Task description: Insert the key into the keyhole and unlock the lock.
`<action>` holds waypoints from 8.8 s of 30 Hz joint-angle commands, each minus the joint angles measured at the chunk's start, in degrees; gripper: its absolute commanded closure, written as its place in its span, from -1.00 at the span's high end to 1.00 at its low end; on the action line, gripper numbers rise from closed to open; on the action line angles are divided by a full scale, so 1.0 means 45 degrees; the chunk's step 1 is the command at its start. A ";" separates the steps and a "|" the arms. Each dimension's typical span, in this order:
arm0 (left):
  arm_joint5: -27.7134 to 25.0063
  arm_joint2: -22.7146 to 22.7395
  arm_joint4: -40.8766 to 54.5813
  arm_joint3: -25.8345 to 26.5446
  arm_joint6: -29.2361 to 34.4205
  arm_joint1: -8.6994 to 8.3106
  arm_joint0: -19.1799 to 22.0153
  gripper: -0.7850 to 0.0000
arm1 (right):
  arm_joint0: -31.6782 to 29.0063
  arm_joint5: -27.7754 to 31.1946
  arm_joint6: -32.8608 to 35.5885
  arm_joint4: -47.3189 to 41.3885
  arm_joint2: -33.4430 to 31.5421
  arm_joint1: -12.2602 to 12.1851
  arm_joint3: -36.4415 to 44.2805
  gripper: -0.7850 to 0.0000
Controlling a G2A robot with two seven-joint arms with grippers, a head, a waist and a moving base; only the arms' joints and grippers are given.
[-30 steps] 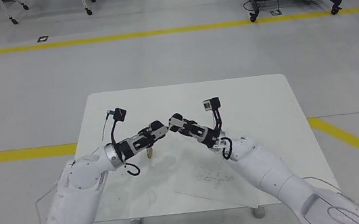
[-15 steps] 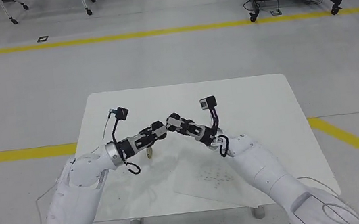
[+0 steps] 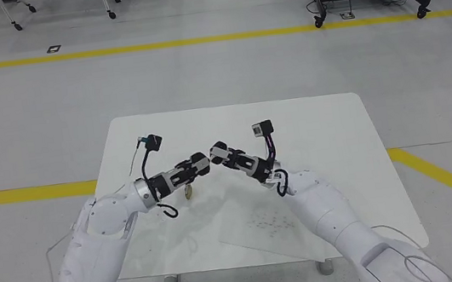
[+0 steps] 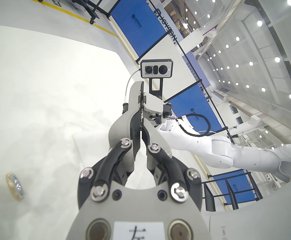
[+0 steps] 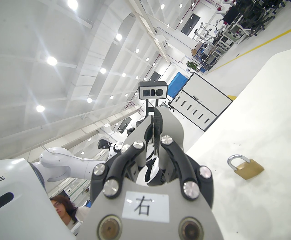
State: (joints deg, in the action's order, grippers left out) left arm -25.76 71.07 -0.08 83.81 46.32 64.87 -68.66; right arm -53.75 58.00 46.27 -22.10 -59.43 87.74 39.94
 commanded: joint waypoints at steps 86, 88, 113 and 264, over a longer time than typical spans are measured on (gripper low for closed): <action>0.0753 -0.0514 0.1580 -0.0393 0.4114 -0.0456 0.0904 -1.00 | -0.0976 -0.2779 0.2783 0.2619 -0.1907 -0.1152 0.3036 0.55; 0.0680 -0.0561 0.1646 -0.0583 0.4342 -0.0467 0.1094 -1.00 | -0.1193 -0.3232 0.3236 0.2475 -0.2010 -0.1370 0.3550 0.28; 0.0286 -0.1149 0.1334 -0.0894 0.4322 -0.0581 0.1519 -1.00 | -0.0723 -0.3919 0.3921 0.1355 -0.0658 -0.1934 0.3228 -0.24; 0.2111 -0.0764 -0.5512 -0.0505 0.0774 -0.0397 0.1674 -1.00 | -0.2336 -0.1650 0.1652 -0.0125 -0.1815 -0.3142 0.4347 -1.00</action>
State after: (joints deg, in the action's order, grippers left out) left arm -15.50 66.66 -27.70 81.89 49.75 63.18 -60.86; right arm -64.26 50.57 53.71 -22.66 -67.59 73.60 59.50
